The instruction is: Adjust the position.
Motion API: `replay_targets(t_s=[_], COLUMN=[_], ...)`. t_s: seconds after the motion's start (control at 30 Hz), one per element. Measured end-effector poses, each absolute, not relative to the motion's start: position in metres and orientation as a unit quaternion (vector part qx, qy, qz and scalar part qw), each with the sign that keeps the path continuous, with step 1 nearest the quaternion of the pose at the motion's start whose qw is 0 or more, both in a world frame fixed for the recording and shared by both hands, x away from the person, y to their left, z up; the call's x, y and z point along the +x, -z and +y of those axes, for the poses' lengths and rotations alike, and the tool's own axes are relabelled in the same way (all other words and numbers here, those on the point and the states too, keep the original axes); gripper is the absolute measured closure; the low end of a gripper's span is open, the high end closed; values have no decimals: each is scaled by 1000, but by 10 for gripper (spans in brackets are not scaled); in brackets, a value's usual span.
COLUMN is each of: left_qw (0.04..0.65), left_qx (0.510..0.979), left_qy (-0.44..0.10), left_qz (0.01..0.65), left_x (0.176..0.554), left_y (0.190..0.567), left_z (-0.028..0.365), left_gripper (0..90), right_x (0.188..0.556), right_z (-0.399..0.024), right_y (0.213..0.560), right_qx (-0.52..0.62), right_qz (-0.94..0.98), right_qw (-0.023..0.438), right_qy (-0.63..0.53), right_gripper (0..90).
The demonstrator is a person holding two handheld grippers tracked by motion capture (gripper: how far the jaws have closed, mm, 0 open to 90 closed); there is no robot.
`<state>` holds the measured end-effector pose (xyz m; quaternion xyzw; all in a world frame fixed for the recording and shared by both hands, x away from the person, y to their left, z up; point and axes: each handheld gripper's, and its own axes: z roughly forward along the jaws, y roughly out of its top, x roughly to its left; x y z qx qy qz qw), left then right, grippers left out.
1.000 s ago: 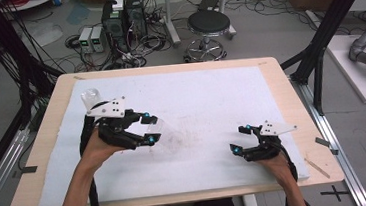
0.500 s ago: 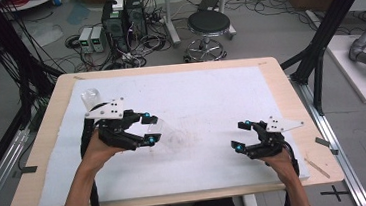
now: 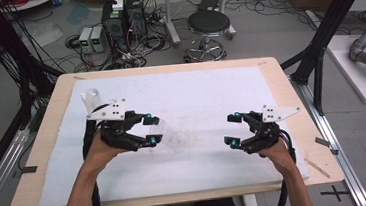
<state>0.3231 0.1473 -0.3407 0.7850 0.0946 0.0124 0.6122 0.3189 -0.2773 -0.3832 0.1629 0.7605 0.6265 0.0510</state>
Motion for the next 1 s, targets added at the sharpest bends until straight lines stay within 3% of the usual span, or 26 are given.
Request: replay_targets(t_s=[0.53, 1.0], left_qw=[633, 641], left_qx=[771, 765], left_qy=[7, 13], left_qz=[66, 60], left_x=[318, 318], left_y=[340, 338], left_z=[106, 102], left_gripper=[410, 410], right_x=[327, 330], right_z=[-202, -182], right_y=[363, 368], right_qx=[65, 47], right_qz=[780, 784], right_qw=[-23, -50], right_qy=[-622, -617], right_gripper=[185, 186])
